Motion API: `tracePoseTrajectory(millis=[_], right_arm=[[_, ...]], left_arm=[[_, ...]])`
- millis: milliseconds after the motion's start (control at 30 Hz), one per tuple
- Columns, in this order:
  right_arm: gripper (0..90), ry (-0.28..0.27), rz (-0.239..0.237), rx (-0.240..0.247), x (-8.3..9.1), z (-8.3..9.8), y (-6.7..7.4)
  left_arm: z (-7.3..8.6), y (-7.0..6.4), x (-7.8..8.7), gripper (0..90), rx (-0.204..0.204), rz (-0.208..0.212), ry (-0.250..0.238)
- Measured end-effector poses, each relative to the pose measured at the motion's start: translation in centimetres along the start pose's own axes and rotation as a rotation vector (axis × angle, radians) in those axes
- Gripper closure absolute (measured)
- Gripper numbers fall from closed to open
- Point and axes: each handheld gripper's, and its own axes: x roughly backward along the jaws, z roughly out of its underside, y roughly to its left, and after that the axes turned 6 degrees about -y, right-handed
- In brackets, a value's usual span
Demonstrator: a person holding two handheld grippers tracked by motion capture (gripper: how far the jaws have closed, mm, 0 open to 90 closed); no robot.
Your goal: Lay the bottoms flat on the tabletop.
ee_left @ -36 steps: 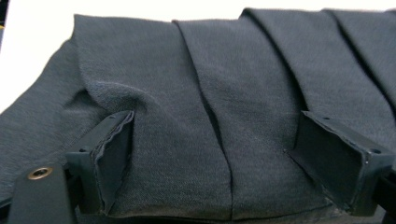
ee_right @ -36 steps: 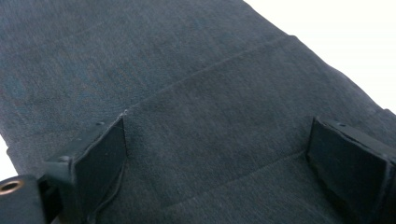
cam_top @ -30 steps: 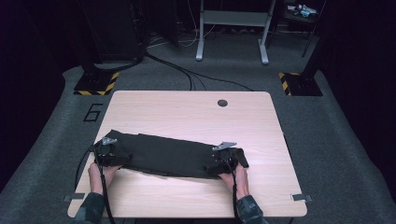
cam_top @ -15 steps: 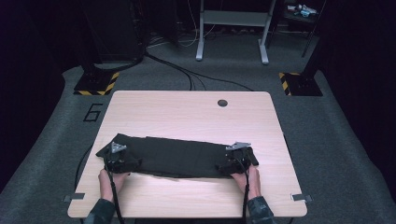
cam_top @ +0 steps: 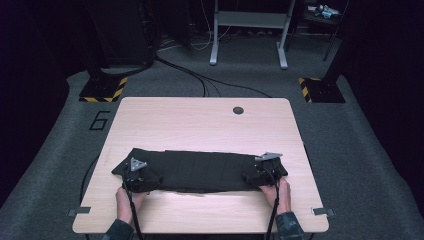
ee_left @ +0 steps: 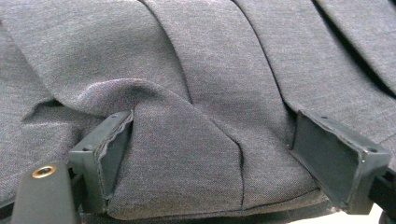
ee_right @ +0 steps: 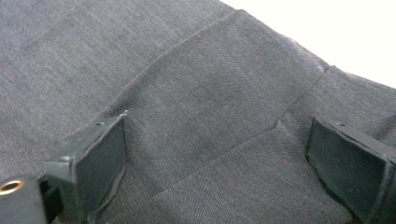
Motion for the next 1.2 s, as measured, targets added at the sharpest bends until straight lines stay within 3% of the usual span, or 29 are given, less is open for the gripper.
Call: tracePoseTrajectory(millis=[133,267,400,533,667,767,1000,1200], right_arm=[[4.8,0.001,0.011,-0.014,0.3,0.2,-0.8],[4.8,-0.009,0.012,-0.009,0.4,0.3,-1.1],[7.1,-0.030,-0.023,-0.061,0.6,0.2,-1.5],[9.9,-0.098,-0.036,-0.082,2.5,0.3,-1.6],[12.5,-0.148,-0.017,-0.060,4.7,0.9,-0.8],[14.2,-0.169,-0.010,-0.073,6.0,1.7,-0.3],[20.6,-0.161,-0.019,-0.071,6.7,3.5,0.7],[35.2,-0.151,0.000,-0.087,6.1,5.1,1.7]], left_arm=[[0.1,-0.6,0.1,14.9,-0.016,0.024,0.007],[0.1,-0.4,0.3,14.8,-0.010,0.044,0.003],[-0.1,0.1,1.5,14.7,-0.008,0.053,-0.049],[-0.3,1.0,3.3,15.4,0.006,0.039,-0.084],[-0.1,1.9,4.5,16.6,0.014,0.039,-0.083],[0.3,2.3,5.0,19.2,0.017,0.037,-0.080],[1.4,2.6,4.7,29.3,0.020,0.046,-0.083],[1.8,2.2,4.1,49.1,0.007,0.055,-0.071]])
